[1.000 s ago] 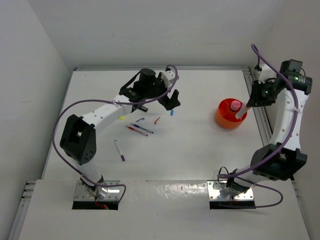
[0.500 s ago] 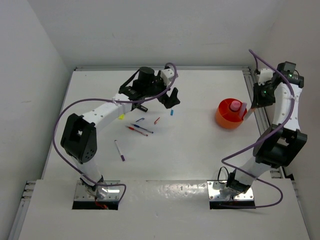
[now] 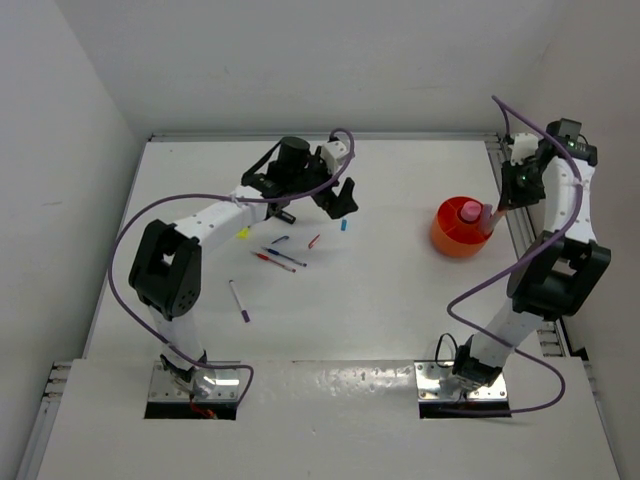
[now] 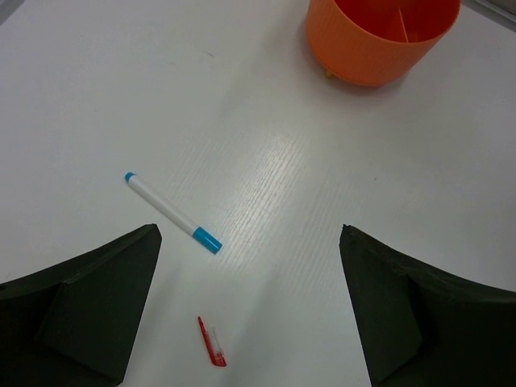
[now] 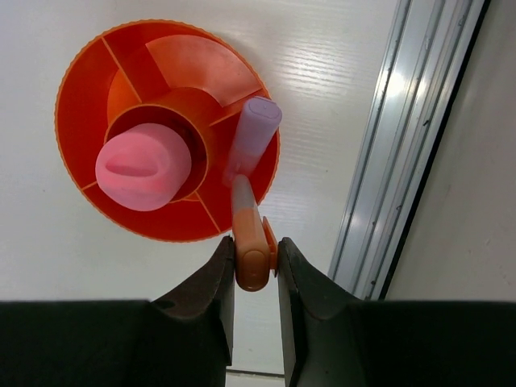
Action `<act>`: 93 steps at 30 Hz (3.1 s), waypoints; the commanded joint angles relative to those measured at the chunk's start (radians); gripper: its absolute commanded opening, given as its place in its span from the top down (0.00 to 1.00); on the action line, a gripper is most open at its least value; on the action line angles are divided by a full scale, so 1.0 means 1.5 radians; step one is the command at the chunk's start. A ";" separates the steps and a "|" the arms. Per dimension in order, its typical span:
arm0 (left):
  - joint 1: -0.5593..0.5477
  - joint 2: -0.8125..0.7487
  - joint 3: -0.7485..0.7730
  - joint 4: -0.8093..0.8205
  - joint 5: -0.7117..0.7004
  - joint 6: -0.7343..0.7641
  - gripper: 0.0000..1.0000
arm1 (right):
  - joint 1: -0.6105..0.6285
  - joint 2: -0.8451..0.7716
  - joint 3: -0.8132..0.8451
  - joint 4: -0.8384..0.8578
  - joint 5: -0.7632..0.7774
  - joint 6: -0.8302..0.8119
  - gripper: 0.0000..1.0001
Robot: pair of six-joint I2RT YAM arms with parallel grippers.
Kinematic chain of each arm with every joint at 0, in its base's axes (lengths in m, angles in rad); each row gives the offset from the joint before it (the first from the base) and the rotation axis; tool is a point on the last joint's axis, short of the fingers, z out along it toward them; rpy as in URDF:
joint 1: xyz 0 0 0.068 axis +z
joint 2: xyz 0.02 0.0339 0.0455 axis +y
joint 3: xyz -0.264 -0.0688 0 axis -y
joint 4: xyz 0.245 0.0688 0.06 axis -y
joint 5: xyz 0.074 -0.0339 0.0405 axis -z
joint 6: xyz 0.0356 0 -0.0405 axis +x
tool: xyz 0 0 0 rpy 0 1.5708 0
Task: Sort the stationery into containers
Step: Place the pen in the storage box, then pick up the pen from the center of the board.
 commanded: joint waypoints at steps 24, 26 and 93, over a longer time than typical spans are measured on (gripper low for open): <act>0.169 -0.137 -0.117 -0.090 -0.143 -0.009 0.00 | 0.085 -0.091 0.065 -0.023 -0.099 0.102 0.37; 0.190 -0.126 -0.099 -0.134 -0.168 0.037 0.00 | 0.103 -0.107 0.059 -0.023 -0.127 0.125 0.38; 0.283 0.203 -0.002 -0.304 -0.253 -0.132 0.80 | 0.305 -0.213 -0.171 0.053 -0.189 0.222 0.39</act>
